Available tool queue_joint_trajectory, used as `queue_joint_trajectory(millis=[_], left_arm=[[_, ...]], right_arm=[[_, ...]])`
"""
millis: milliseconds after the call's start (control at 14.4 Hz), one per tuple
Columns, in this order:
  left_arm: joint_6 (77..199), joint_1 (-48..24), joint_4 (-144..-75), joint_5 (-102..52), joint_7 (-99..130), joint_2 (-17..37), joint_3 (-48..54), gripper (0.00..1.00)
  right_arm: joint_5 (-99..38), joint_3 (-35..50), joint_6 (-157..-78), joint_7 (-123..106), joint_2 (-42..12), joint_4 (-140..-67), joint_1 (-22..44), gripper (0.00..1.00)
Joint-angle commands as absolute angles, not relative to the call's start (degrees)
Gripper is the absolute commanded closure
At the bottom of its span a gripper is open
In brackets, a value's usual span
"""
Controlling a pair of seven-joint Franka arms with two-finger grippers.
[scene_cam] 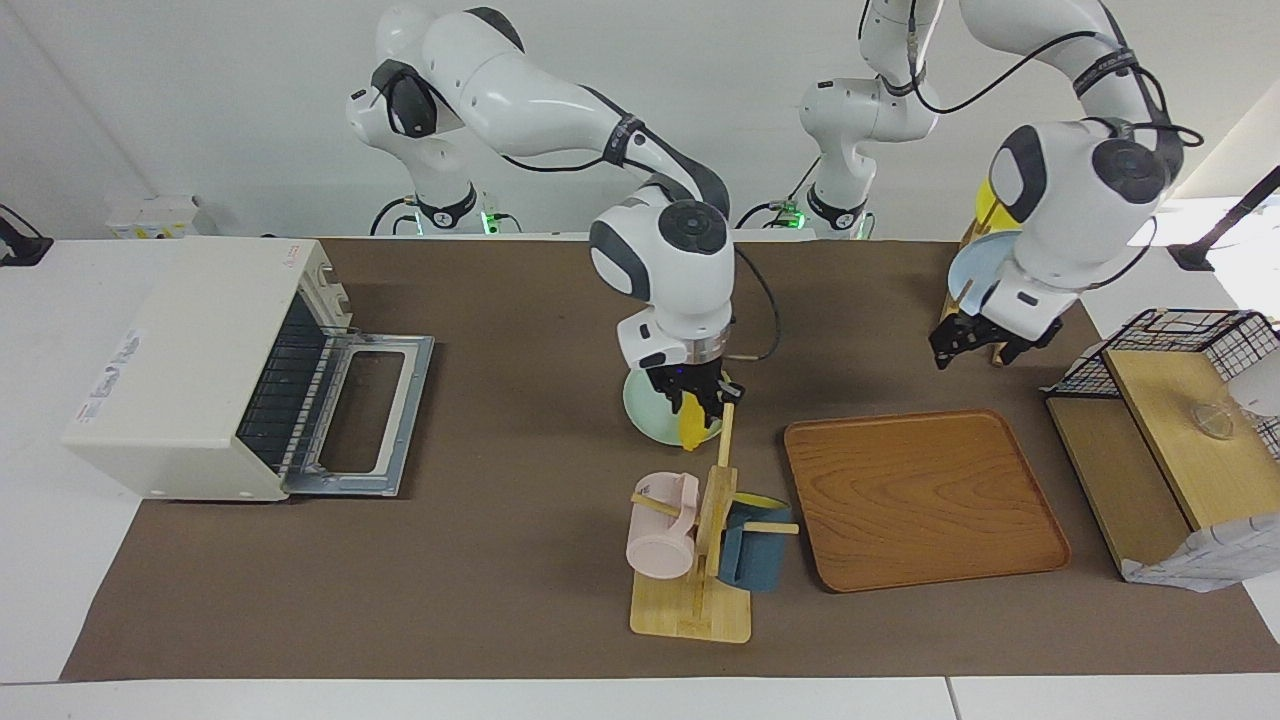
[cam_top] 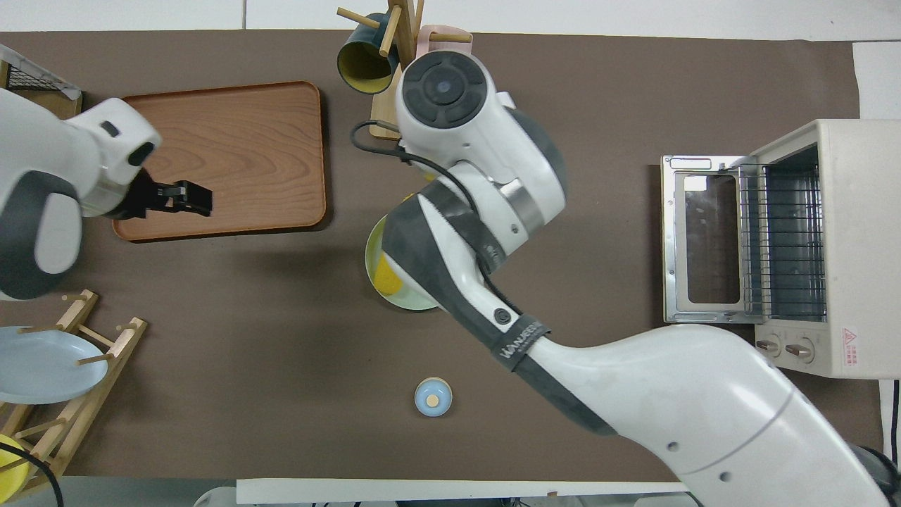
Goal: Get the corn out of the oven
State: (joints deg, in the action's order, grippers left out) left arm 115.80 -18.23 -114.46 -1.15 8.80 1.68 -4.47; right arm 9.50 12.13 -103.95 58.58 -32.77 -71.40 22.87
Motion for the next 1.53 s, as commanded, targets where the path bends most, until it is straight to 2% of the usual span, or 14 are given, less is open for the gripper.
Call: queue_joint_trajectory(millis=[0,139,209,348,487,766,1184,1323,1462], left_arm=[[127.2,-31.1,-121.1,-2.5,22.5,2.1,-5.4,0.0],[133.4,-38.0,-121.2,-2.5,28.7,7.3,-5.4,0.0],[135.9,-39.9,-121.2,-2.5,30.2,9.4,-5.4,0.0],[138.7,-40.5,-120.8,-2.5,30.0,12.4,-5.4,0.0],[139.7,-40.5,-120.3,-2.5,29.6,14.1,-5.4,0.01],[139.3,-40.4,-120.1,-2.5,29.6,14.2,-5.4,0.01],[132.0,-41.0,-112.2,-4.6,30.1,14.3,-5.3,0.01],[133.1,-44.5,-112.9,-5.9,30.8,14.1,-5.3,0.01],[135.6,-48.4,-113.6,-6.2,32.9,15.4,-5.4,0.01]], right_arm=[[7.6,7.7,-106.6,42.6,-20.0,-91.4,17.3,0.57],[7.2,1.0,-114.0,32.9,-14.7,-105.3,16.5,0.71],[7.2,-1.5,-117.6,28.7,-13.4,-110.1,16.2,0.83],[7.2,-3.7,-120.1,26.7,-12.1,-114.9,15.4,0.99],[7.1,-4.2,-120.4,26.0,-12.1,-116.6,13.9,1.0],[7.4,-4.3,-123.5,25.8,-13.9,-118.3,13.3,1.0],[8.3,-6.2,-123.6,21.0,-13.4,-120.2,12.5,1.0],[12.0,-6.7,-122.4,16.7,-13.5,-118.8,12.3,1.0],[14.1,-8.0,-116.2,12.2,-13.5,-113.5,12.3,1.0]])
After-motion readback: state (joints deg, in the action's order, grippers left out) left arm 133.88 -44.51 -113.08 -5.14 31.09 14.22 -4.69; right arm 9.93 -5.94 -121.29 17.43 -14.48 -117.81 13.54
